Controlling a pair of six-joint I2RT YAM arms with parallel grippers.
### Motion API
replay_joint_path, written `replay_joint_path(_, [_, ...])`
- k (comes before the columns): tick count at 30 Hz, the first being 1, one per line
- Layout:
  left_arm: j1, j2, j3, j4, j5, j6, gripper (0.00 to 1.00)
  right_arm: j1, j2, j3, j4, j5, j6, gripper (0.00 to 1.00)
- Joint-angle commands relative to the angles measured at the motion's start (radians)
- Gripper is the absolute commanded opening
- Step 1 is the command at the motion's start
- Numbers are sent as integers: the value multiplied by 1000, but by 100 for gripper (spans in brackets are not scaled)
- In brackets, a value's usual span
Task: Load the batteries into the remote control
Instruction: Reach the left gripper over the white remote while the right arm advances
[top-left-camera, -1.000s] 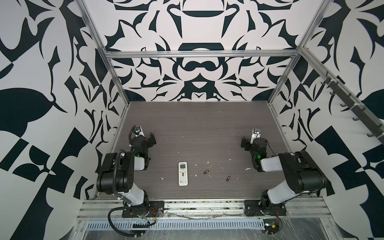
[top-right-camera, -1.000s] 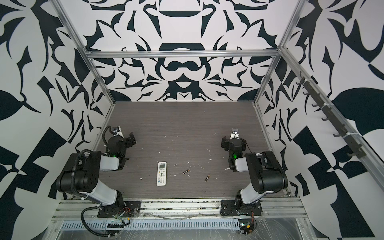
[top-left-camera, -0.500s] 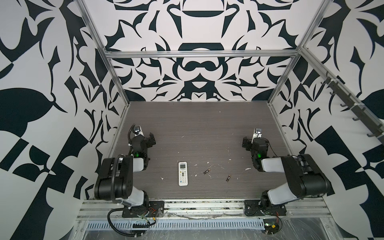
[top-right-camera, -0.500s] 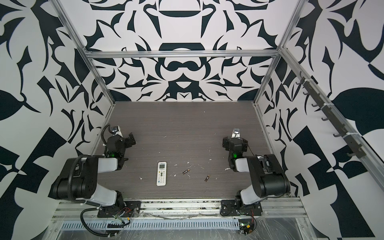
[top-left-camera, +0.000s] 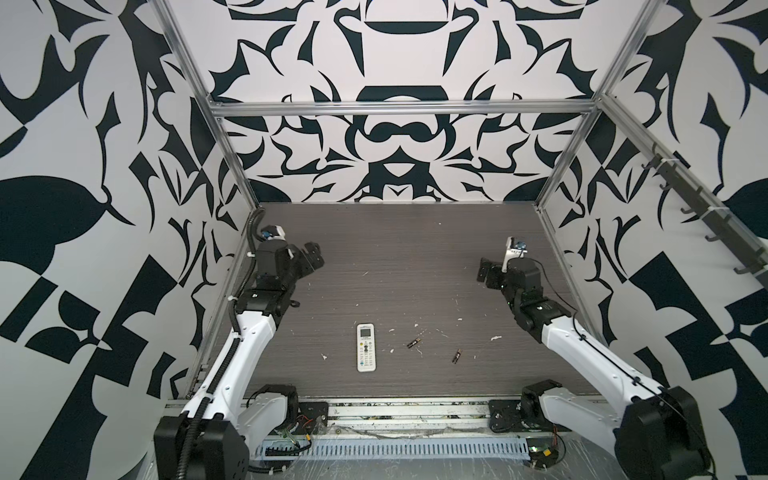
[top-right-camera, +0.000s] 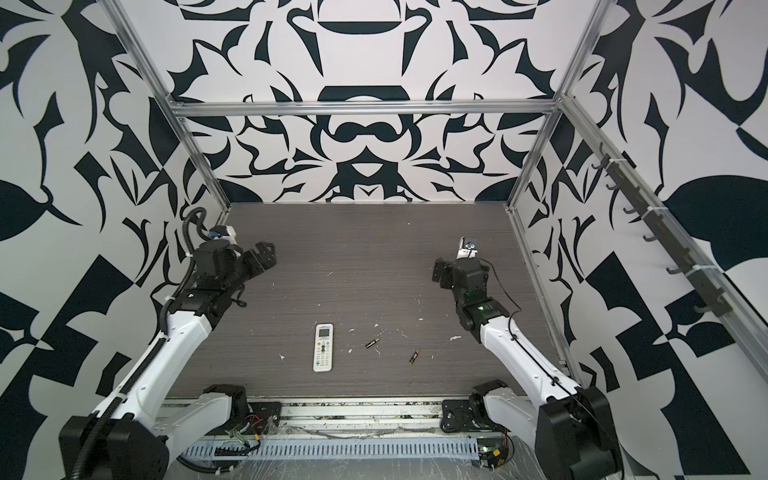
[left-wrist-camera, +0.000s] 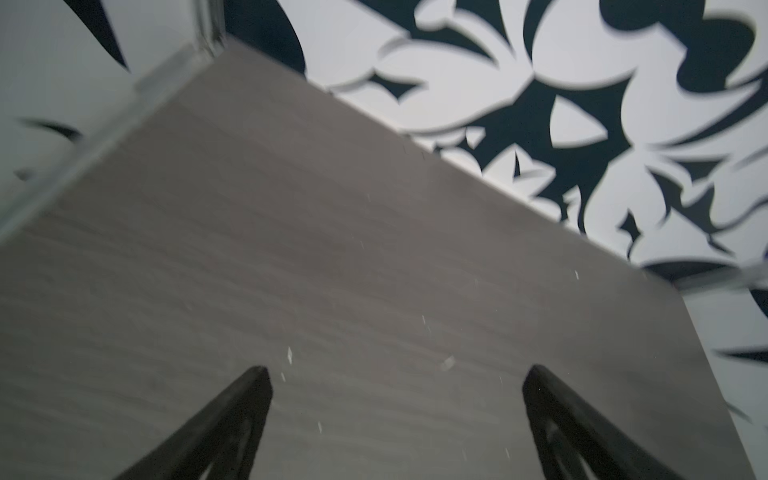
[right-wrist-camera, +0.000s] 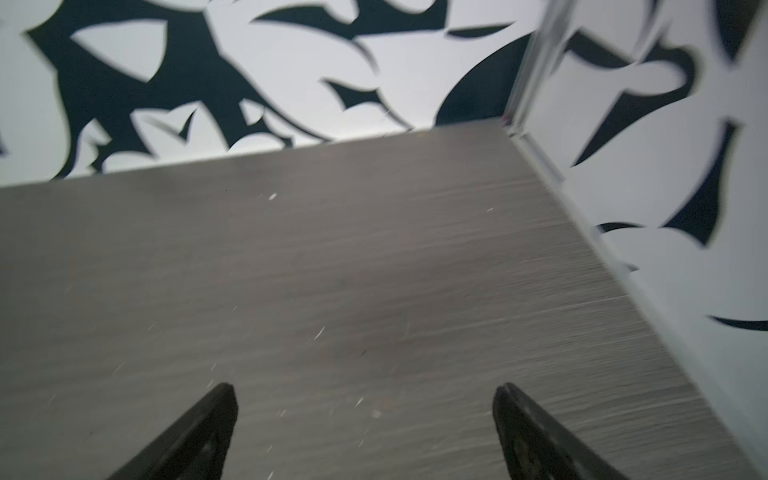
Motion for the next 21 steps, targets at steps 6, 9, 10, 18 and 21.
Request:
replay_joint_path(6, [-352,-32,7,-466,-51,-256,99,210,-63,-62,-89,-241,91,99])
replay_joint_path(9, [-467,-8,2,-495,-122,-316,99,266,-68,-96,-43,-295,83,99])
replay_joint_path(10, [-497,6,-2,-494,-135,-333,99,277,-67,-106,-25,-316,81,99])
replay_joint_path(18, [-667,136,3,-487,-212,-427,99,335,-28,-111,2,-337,44,98])
replay_joint_path(21, [-702,179,4,-488,-213,-449,99,352,-41,-129,8,-332,55,98])
